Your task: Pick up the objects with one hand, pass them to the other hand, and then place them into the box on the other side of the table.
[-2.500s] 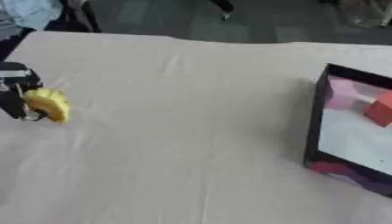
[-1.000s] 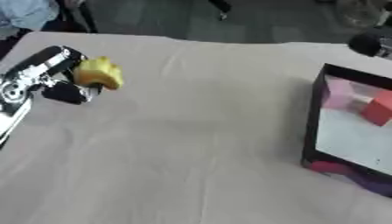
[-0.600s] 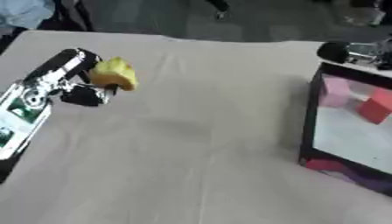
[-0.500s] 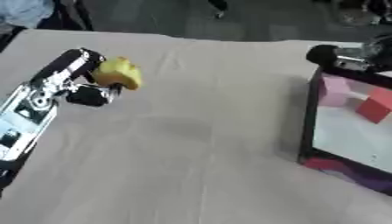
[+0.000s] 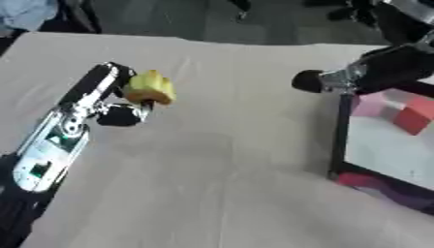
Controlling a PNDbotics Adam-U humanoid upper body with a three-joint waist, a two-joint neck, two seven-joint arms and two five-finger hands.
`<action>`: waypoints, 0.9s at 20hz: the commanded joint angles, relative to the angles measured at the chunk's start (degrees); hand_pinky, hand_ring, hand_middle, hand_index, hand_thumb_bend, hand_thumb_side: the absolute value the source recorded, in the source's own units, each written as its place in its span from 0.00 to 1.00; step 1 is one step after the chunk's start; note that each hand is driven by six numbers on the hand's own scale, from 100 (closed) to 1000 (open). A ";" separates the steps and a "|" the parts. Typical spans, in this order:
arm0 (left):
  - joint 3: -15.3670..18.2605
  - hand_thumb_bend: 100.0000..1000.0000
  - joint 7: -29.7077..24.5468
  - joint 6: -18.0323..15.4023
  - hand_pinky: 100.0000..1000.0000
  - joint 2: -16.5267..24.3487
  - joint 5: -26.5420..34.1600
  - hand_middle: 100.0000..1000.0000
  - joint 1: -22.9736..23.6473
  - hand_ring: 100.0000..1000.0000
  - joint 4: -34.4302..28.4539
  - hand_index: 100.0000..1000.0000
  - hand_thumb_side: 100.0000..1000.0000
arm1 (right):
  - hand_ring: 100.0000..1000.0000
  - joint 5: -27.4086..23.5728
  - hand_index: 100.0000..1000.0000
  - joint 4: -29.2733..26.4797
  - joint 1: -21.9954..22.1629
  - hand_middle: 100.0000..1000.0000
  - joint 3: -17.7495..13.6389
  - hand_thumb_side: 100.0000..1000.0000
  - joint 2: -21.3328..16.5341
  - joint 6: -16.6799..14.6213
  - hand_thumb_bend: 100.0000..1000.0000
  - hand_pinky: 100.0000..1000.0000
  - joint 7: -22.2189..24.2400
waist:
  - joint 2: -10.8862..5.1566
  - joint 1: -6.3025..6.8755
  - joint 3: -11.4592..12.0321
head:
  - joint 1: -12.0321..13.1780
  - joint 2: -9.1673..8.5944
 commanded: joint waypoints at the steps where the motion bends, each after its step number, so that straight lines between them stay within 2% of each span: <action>1: 0.02 0.00 1.22 -0.38 0.57 -0.63 -1.53 0.37 -0.47 0.48 -1.92 0.48 0.00 | 0.95 1.63 0.88 -0.86 -1.50 0.82 0.47 0.23 0.46 1.25 0.61 0.91 0.42 | -2.13 -0.76 0.14 | -0.19 0.08; 10: -0.64 0.00 4.71 -0.51 0.57 -4.75 -5.56 0.36 -0.53 0.48 -2.30 0.48 0.00 | 0.94 4.38 0.87 -0.86 -3.70 0.81 3.15 0.20 3.73 5.44 0.58 0.90 1.39 | -2.16 -0.91 0.42 | -0.40 0.48; 18: -1.38 0.00 5.78 -1.49 0.57 -7.44 -6.79 0.36 -1.29 0.47 -1.83 0.48 0.00 | 0.93 6.72 0.86 -0.86 -5.68 0.80 4.86 0.18 5.97 7.53 0.58 0.90 3.24 | -2.24 -1.00 0.80 | -0.89 0.53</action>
